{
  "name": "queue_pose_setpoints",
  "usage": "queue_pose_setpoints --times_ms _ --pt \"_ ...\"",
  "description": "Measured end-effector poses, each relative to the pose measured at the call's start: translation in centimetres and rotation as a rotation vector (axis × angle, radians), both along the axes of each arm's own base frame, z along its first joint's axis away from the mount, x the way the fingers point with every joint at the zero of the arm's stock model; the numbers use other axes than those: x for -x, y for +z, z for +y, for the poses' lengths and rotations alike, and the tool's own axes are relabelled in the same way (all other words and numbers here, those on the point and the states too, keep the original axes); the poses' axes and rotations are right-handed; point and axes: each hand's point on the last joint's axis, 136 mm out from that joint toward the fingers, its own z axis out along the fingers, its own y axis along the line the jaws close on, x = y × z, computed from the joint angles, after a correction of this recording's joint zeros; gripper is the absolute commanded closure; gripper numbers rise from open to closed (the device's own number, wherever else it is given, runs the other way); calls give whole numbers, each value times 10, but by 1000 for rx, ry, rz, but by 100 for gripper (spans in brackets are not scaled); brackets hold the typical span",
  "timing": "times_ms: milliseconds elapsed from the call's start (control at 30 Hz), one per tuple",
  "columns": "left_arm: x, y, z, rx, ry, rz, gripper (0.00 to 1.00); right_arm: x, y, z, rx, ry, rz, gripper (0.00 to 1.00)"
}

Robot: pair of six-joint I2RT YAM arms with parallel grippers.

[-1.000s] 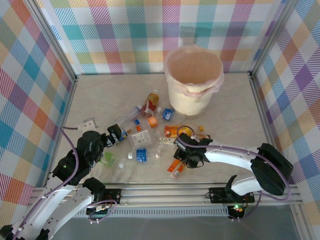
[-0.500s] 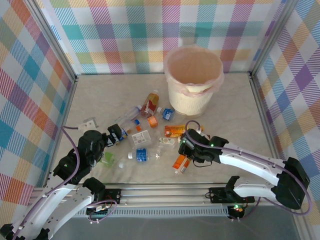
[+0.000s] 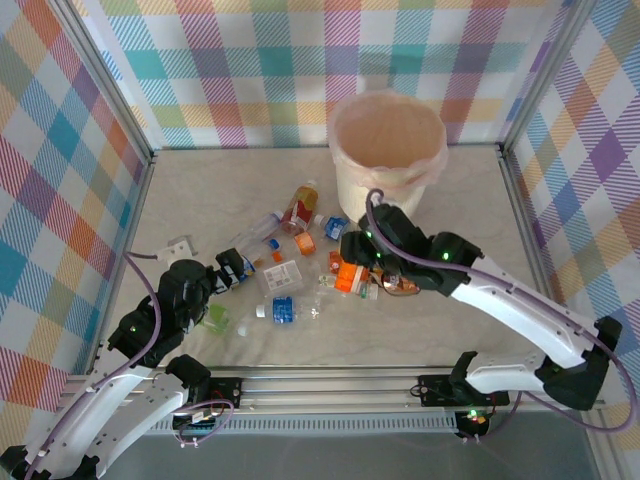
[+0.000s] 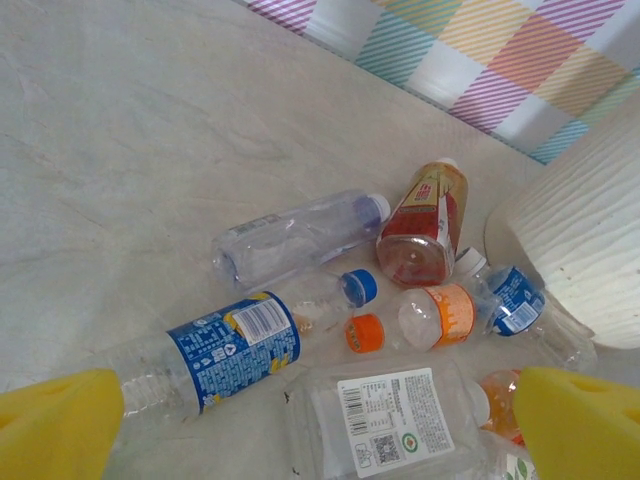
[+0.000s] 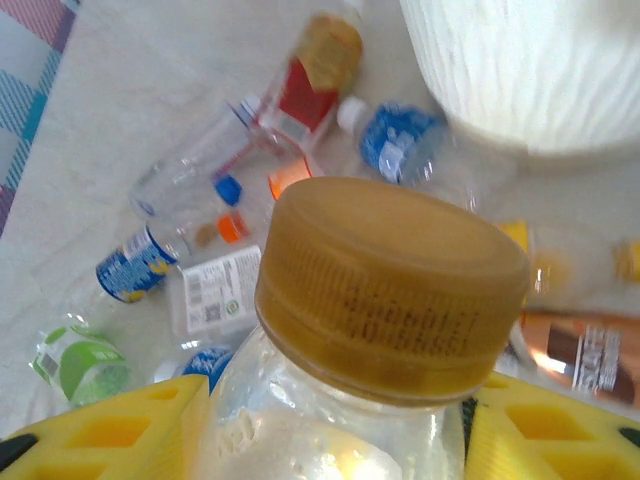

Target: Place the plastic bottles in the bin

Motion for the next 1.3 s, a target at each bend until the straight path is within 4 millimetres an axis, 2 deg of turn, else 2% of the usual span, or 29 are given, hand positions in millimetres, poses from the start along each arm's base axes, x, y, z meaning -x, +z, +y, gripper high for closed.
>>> queue_pose_setpoints --times_ms 233,333,433,667,800,933,1033,1300 --pt "0 -3 -1 8 3 13 0 -54 102 27 105 55 -289 58" --pt "-1 -5 -4 14 -2 23 0 -83 138 29 161 33 -403 58" --pt "-2 -7 -5 13 -7 31 0 -116 163 18 226 -19 -487 58" --pt "-2 -8 -6 11 -10 38 0 -187 200 -23 347 -182 -612 57" --pt "-2 -9 -7 13 -15 40 0 -223 207 -43 408 -272 -649 57" --pt "-2 -8 -7 14 -15 39 0 -247 191 -54 480 -311 -632 57" --pt "-2 -7 -7 14 -15 39 0 -257 179 -57 505 -320 -608 57" --pt "-2 -7 -7 14 -15 38 0 -264 163 -59 501 -353 -576 55"
